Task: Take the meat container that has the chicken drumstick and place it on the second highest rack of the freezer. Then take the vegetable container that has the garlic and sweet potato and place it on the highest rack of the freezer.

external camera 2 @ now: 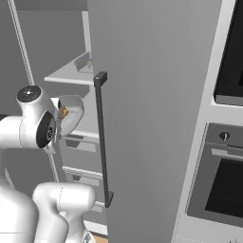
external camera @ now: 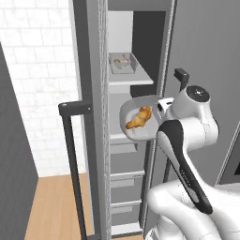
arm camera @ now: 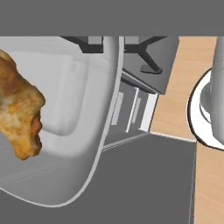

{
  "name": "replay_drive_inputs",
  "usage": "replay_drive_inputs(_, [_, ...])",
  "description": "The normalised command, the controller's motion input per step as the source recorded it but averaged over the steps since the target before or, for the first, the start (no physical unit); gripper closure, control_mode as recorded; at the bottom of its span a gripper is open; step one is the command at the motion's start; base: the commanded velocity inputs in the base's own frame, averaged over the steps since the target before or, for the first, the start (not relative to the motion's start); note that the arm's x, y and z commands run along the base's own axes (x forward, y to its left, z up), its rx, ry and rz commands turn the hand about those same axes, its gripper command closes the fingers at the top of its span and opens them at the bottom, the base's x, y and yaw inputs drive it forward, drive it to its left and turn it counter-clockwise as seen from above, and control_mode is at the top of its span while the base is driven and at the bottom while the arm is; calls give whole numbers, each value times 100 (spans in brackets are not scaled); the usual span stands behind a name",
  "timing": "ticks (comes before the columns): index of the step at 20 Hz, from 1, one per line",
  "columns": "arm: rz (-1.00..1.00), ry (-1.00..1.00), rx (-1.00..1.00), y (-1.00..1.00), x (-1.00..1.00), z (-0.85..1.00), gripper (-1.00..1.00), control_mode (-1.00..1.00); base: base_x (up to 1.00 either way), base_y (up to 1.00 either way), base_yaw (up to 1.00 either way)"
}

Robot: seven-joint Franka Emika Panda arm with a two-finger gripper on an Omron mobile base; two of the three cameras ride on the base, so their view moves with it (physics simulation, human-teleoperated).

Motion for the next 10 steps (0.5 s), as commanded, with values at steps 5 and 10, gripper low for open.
replay_drive_inputs(5, [-1, 3, -4, 2, 100, -54, 100, -100, 0, 0, 0])
replay_drive_inputs(10, [0, 3, -3, 5, 98, -52, 100, -100, 0, 0, 0])
